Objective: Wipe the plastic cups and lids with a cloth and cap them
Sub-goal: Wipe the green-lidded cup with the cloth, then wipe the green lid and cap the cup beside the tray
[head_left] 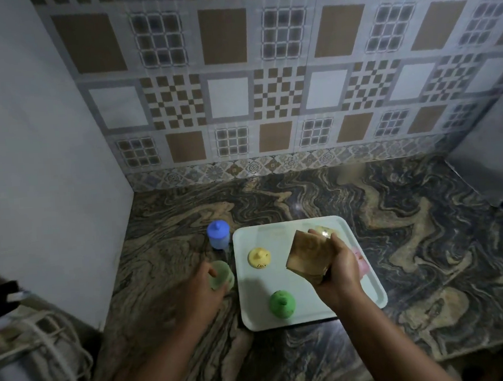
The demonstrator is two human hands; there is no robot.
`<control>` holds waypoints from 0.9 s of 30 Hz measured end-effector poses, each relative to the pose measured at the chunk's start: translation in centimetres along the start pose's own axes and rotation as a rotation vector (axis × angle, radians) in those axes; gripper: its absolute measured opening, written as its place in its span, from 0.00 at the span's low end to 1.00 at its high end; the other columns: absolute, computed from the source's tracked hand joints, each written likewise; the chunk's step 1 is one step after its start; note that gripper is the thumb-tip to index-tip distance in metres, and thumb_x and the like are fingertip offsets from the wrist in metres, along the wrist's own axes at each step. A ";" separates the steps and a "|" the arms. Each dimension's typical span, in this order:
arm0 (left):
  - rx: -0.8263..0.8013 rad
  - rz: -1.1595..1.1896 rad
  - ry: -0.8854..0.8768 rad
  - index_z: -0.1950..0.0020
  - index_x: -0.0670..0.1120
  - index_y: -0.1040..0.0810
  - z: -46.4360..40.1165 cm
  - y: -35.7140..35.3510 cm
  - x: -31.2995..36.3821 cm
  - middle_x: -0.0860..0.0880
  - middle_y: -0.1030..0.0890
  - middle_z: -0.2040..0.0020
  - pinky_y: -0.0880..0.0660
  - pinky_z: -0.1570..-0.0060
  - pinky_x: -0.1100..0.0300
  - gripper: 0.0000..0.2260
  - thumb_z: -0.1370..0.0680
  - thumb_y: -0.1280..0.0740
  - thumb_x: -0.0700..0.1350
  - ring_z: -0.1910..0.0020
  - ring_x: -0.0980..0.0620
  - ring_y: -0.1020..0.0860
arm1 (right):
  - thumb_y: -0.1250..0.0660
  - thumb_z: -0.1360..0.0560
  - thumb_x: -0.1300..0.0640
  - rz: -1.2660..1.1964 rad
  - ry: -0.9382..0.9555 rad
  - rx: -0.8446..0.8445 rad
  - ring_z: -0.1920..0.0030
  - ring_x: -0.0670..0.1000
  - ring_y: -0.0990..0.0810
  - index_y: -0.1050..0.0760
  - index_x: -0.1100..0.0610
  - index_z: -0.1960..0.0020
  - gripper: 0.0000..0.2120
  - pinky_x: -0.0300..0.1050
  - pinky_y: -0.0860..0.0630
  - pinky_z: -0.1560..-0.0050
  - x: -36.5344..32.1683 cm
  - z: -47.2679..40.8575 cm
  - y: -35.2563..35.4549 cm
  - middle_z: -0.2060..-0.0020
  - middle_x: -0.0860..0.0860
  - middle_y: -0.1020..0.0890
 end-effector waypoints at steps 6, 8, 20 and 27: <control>0.022 -0.107 0.062 0.47 0.50 0.24 -3.7 -1.7 0.3 0.46 0.17 0.53 0.33 0.62 0.55 0.12 0.26 0.27 0.52 0.52 0.40 0.19 | 0.43 0.13 0.45 0.058 -0.012 0.000 0.32 0.62 0.19 0.19 0.57 0.31 0.23 0.62 0.22 0.36 -2.2 -1.0 1.9 0.36 0.59 0.15; 0.013 -0.128 0.072 0.48 0.50 0.24 -5.0 -2.3 -0.2 0.44 0.17 0.48 0.27 0.58 0.52 0.14 0.28 0.25 0.53 0.50 0.39 0.19 | 0.43 0.14 0.45 0.071 -0.003 -0.003 0.32 0.64 0.19 0.19 0.57 0.31 0.23 0.68 0.26 0.32 -3.1 -1.3 2.5 0.36 0.61 0.15; -0.424 -0.412 -0.194 0.32 0.53 0.28 3.7 -13.4 6.7 0.50 0.29 0.37 0.27 0.42 0.51 0.34 0.33 0.34 0.71 0.38 0.45 0.27 | 0.45 0.12 0.44 0.088 -0.035 0.037 0.44 0.63 0.16 0.20 0.59 0.31 0.24 0.72 0.24 0.35 -5.1 -2.6 7.6 0.36 0.62 0.16; -0.374 -0.513 0.003 0.38 0.48 0.29 3.8 -14.4 7.3 0.45 0.29 0.40 0.28 0.41 0.48 0.33 0.33 0.33 0.70 0.40 0.39 0.28 | 0.45 0.13 0.45 0.142 -0.062 0.071 0.35 0.65 0.19 0.19 0.58 0.32 0.23 0.65 0.23 0.38 -4.2 -2.9 9.4 0.37 0.61 0.15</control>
Point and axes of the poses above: each hand's wrist, its own z-axis away from the middle knuckle, its own y-axis out of the back of the hand, x = y × z, the point moved 10 cm from there along -z, towards the middle knuckle
